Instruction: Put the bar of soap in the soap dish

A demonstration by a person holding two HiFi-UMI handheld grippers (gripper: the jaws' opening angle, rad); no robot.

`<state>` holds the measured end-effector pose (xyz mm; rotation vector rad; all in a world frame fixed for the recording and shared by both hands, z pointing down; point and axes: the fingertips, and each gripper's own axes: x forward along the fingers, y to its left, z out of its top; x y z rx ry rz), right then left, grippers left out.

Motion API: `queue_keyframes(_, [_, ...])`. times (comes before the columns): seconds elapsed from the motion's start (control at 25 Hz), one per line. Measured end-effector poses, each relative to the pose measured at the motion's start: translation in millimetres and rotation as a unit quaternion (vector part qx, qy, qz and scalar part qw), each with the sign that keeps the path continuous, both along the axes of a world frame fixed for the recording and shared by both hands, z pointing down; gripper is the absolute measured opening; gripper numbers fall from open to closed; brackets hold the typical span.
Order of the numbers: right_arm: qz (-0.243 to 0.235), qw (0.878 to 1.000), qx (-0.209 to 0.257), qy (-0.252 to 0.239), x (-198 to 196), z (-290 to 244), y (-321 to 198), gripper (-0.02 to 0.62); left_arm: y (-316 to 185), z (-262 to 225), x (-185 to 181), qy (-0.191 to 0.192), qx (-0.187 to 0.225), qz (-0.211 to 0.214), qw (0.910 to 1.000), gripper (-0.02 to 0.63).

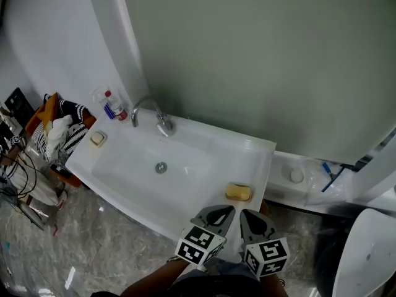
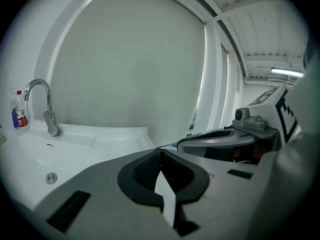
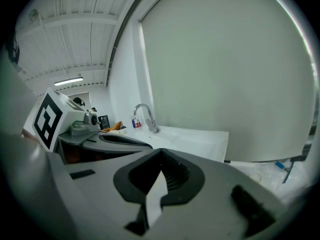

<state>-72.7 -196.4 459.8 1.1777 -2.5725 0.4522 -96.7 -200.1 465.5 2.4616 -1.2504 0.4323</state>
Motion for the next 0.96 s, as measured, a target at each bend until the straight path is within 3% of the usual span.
queue_keyframes(0.28, [0.009, 1.0, 0.014, 0.014, -3, -6, 14, 0.012, 14, -2, -3, -0.02, 0.009, -0.012, 0.9997, 0.011])
queue_keyframes(0.96, [0.009, 0.999, 0.023, 0.022, -6, -10, 26, 0.012, 22, -6, -3, -0.028, 0.018, -0.013, 0.9994, 0.009])
